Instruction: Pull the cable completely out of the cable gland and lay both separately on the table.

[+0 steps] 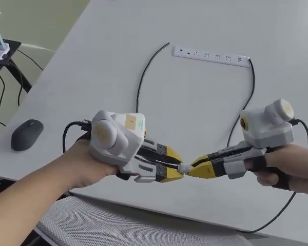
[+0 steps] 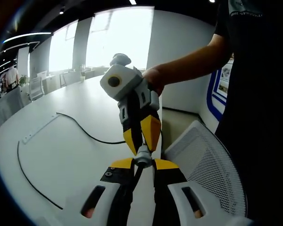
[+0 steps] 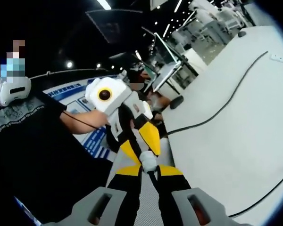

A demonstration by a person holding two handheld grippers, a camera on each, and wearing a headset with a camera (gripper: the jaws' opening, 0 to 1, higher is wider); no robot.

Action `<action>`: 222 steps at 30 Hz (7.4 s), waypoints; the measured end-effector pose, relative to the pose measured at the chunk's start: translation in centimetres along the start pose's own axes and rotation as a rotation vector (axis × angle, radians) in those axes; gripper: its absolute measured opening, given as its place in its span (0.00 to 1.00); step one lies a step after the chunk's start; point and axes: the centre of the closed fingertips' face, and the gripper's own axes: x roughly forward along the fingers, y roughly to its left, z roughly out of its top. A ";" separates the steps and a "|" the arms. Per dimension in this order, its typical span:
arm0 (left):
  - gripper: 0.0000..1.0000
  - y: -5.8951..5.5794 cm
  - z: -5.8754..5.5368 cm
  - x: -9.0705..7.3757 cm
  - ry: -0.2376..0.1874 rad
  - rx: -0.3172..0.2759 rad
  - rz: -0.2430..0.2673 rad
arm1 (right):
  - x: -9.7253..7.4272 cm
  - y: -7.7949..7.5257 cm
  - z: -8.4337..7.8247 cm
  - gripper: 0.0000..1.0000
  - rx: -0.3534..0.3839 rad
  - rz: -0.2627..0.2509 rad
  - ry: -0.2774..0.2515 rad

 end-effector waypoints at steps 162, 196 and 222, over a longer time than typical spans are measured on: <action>0.15 1.1 1.5 -0.8 -0.039 -0.072 0.148 | -8.6 -9.3 -5.9 0.00 -0.059 -1.003 -0.078; 0.15 1.7 1.6 -1.2 -0.050 -0.096 0.162 | -7.0 -3.9 -1.8 0.16 -0.405 -0.987 0.004; 0.15 2.3 1.2 -0.9 -0.033 -0.117 0.171 | -2.2 -3.0 1.8 0.02 -0.694 -1.008 0.200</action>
